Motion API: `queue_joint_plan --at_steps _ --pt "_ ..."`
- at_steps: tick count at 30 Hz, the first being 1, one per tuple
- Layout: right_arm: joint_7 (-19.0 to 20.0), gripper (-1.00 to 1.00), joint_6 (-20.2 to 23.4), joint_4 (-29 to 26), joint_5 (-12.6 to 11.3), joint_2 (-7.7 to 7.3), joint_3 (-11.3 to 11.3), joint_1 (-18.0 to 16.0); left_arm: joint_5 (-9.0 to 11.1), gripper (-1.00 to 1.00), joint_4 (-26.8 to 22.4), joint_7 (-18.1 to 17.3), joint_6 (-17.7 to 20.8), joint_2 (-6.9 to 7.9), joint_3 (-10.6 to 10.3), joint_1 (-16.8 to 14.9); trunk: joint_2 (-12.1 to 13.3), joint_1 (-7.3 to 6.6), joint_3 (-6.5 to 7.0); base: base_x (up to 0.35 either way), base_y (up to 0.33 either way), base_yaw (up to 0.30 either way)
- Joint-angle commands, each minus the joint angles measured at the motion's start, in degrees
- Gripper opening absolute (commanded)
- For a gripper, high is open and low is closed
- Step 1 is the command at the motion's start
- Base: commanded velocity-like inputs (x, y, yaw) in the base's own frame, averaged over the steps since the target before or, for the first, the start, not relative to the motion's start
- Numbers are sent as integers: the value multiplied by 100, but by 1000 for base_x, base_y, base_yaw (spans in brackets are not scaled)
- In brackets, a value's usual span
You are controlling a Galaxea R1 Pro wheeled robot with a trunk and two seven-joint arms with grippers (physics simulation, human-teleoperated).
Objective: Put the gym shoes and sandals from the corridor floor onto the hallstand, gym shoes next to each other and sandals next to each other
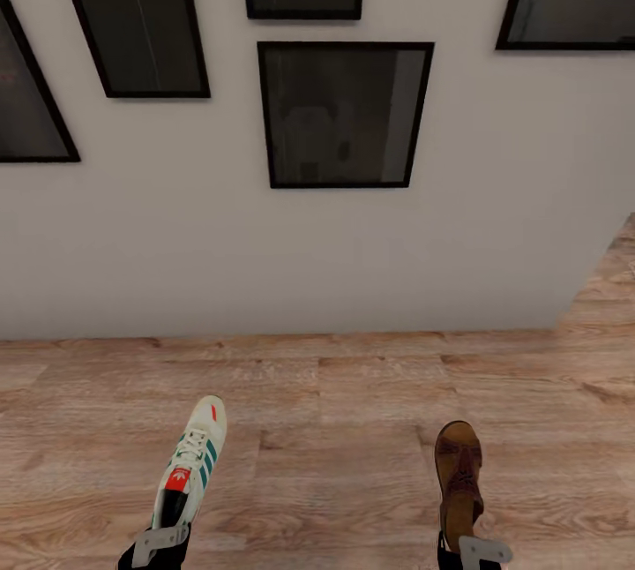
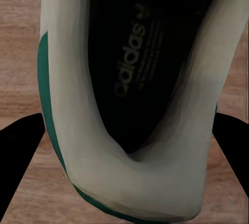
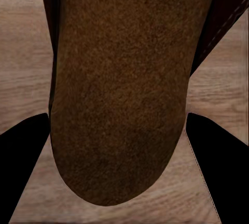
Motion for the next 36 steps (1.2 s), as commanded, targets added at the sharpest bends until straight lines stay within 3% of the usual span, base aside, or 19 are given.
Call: queue_joint_plan --at_steps 1,36 --pt "-48 -100 -1 6 46 1 9 -5 -52 -100 1 -26 -20 -3 49 -3 -2 -1 -4 0 0 -267" --pt "-48 -100 -1 7 46 2 9 -5 -55 -100 1 -17 -20 -3 49 -3 -2 -1 -4 0 0 -267"
